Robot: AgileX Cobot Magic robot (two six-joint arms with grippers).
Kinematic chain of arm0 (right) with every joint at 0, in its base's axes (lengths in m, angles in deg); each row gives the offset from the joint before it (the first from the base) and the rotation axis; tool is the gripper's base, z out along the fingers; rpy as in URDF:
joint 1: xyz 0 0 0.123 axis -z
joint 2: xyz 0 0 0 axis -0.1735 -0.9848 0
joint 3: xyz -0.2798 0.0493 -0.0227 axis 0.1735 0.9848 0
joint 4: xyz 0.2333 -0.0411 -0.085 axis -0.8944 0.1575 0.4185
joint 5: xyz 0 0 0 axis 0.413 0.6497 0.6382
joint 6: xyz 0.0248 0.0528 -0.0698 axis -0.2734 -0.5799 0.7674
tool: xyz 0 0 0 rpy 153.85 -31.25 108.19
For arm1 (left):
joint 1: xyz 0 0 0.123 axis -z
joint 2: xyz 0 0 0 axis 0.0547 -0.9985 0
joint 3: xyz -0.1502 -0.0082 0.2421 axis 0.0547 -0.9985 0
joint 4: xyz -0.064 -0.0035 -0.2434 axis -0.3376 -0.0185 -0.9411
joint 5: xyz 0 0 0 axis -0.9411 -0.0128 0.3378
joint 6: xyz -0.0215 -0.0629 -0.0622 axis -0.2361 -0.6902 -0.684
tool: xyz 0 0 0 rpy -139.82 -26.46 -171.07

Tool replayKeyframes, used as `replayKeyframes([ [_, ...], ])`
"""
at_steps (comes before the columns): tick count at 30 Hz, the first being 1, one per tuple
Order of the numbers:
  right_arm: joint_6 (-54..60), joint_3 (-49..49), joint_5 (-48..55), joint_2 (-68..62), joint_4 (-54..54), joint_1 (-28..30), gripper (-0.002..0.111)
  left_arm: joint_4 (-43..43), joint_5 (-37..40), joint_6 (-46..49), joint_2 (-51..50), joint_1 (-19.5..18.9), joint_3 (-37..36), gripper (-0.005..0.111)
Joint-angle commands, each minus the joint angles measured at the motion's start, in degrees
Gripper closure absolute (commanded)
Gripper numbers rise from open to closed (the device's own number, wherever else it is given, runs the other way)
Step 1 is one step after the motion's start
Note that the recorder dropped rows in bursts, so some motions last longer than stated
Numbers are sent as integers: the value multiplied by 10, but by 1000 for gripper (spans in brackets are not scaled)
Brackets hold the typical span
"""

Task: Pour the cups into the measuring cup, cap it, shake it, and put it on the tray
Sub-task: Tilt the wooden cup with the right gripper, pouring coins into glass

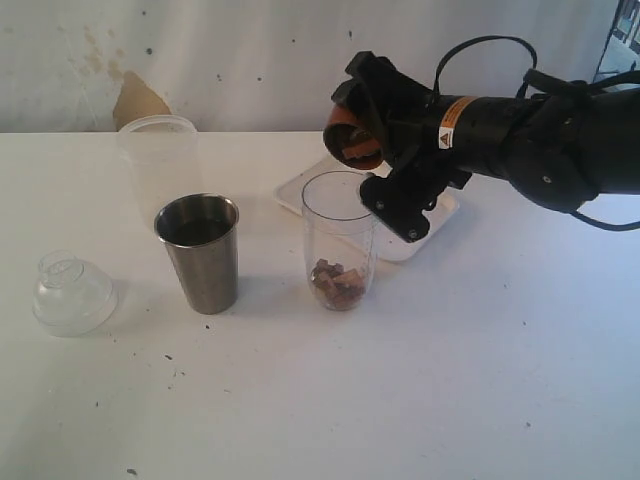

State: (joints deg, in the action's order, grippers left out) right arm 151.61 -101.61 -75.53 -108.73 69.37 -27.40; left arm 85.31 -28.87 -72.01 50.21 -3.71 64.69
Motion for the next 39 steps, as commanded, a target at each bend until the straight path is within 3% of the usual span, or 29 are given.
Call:
replayKeyframes([
  [1,18,-4,-28,0,8,-4,108,-5,-3,-2,1,2,-3,106],
  [24,36,-4,-1,0,34,-8,108,-5,-3,-2,1,2,-3,106],
  [39,121,-4,-9,-5,49,-8,108,-5,-3,-2,1,2,-3,106],
])
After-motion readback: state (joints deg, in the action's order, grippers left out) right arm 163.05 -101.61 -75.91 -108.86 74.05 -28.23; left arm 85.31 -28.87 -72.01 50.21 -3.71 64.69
